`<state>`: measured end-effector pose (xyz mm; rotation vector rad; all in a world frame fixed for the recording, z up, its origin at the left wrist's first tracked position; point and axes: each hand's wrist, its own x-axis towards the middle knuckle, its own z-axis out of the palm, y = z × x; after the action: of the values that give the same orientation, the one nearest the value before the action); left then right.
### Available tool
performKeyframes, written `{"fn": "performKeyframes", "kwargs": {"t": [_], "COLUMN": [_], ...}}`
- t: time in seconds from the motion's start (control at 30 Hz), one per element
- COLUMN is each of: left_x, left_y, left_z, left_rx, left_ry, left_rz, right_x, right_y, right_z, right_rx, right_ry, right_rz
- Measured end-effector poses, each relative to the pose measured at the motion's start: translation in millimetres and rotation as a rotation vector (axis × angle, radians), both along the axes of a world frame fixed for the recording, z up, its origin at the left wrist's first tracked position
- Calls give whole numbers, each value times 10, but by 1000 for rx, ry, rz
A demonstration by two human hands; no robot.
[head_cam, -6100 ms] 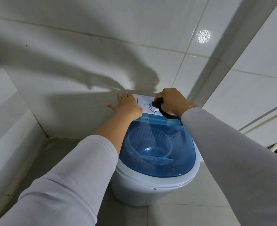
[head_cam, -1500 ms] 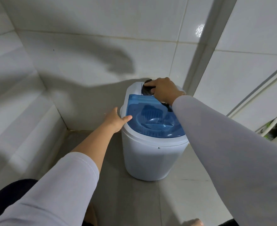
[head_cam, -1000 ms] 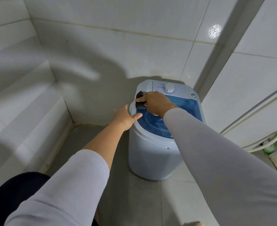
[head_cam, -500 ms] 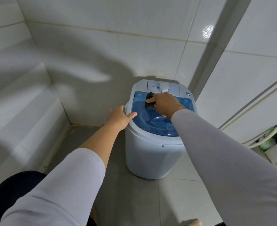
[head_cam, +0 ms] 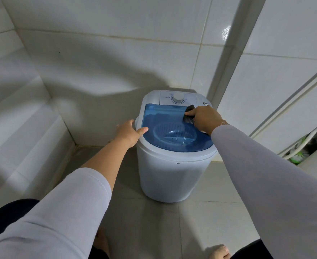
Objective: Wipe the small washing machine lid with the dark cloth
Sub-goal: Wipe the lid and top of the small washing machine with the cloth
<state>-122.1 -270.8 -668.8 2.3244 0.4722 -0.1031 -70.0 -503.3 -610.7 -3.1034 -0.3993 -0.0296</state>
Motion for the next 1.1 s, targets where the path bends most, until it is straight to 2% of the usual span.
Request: {"fn": "performKeyframes", "kwargs": {"t": [0.4,0.6,0.87,1.1], "left_x": [-24,-120,-218,-303], "left_y": [-29,-88,58,70], "left_z": [-11,-69,-11,19], "left_rx": [26,46,-64,-83], "left_ry": [-33,-191,-151,-135], "left_rz": [26,87,60,-72], "right_x": [-129,-192,-179,-288], "right_y": [-362,-339,444,1129], "right_z": [15,131,487,224], "right_rx": [-39,-85,3,-103], "right_ry": [7,-20,-87,-36], "right_rz": [-104,-100,184,406]}}
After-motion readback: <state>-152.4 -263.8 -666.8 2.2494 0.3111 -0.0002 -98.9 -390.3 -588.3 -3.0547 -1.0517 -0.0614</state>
